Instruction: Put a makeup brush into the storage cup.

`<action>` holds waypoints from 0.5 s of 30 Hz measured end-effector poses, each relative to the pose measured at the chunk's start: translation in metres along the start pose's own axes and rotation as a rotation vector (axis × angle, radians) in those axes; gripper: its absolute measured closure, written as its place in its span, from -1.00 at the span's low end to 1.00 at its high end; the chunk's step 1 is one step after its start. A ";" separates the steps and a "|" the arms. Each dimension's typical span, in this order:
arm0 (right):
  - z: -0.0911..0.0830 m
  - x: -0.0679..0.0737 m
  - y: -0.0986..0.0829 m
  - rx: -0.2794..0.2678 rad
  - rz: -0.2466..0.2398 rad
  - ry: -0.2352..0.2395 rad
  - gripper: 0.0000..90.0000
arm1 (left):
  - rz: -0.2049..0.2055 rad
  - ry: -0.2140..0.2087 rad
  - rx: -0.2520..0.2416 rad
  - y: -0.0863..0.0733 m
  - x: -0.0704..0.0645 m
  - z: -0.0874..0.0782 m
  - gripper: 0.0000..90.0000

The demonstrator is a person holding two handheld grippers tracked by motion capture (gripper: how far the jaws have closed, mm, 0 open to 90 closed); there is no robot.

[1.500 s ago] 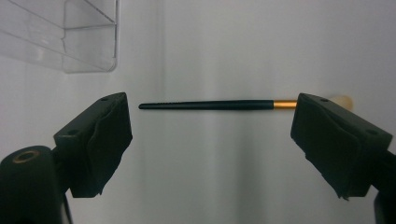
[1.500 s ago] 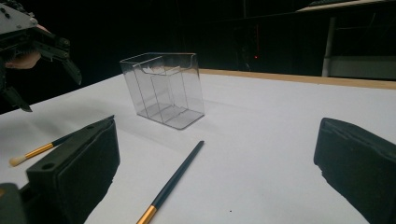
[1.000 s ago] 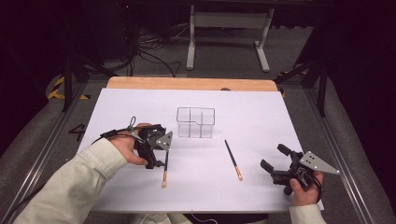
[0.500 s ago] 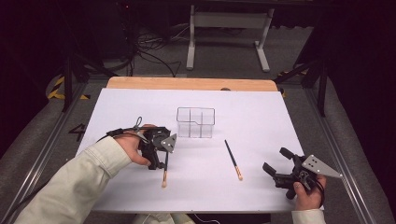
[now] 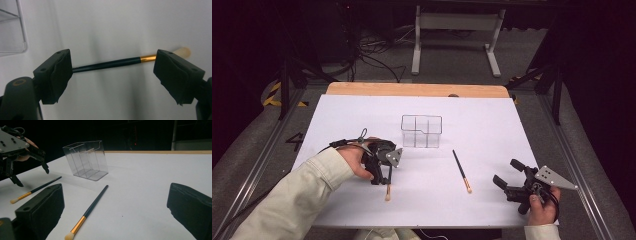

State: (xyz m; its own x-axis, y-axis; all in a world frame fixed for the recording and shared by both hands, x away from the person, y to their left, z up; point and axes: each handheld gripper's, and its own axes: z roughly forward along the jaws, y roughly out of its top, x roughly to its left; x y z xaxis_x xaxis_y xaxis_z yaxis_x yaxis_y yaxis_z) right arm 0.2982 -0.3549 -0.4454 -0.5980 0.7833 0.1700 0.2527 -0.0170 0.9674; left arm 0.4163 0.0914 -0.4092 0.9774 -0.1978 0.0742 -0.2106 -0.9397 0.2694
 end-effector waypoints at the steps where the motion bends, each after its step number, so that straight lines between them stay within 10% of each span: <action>1: 0.000 0.000 0.000 0.000 0.000 0.001 -0.97 | -0.001 -0.010 0.000 -0.001 0.001 0.001 -0.64; 15: -0.001 -0.001 -0.001 -0.003 0.015 0.002 -0.96 | 0.034 -0.052 0.018 0.000 0.000 0.011 -0.61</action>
State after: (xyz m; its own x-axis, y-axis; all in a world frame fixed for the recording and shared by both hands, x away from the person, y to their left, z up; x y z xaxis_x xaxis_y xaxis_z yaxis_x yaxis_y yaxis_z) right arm 0.2980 -0.3564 -0.4461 -0.5958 0.7814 0.1852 0.2593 -0.0311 0.9653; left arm 0.4168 0.0882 -0.4192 0.9693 -0.2438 0.0330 -0.2442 -0.9370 0.2500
